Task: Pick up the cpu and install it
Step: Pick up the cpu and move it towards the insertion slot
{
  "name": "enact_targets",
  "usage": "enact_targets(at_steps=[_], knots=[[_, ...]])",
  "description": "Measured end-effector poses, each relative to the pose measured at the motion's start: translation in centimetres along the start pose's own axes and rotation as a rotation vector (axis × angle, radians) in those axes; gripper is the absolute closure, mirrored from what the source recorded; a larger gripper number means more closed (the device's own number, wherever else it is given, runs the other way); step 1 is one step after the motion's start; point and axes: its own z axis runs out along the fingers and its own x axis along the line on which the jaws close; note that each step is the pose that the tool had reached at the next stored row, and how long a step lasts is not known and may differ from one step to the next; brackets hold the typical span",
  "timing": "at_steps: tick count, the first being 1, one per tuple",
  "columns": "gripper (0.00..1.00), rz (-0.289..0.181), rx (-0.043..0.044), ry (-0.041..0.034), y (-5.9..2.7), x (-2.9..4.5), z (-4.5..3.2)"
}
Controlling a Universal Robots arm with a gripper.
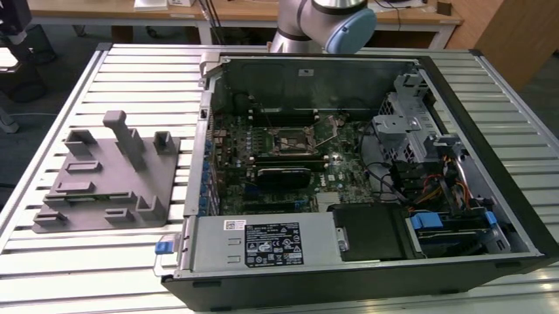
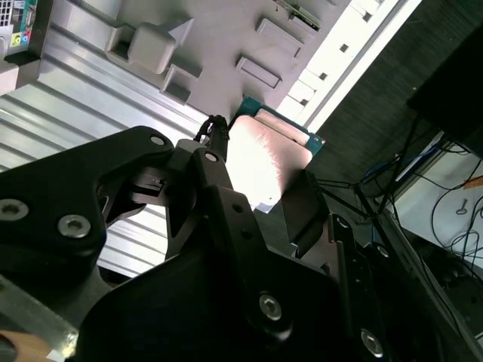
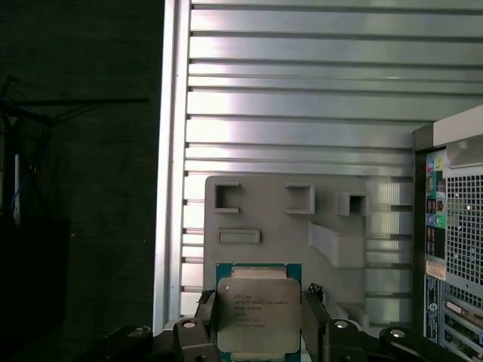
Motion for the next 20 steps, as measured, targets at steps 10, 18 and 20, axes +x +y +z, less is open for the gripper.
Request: enact_targets(at_steps=[10,18,20], knots=[[0.47,0.0,-0.0002,0.0,0.01,-1.35,-0.02],[0.47,0.0,-0.0002,0.0,0.02,-2.38,-0.03],[0.47,0.0,-0.0002,0.0,0.03,-2.64,-0.03]])
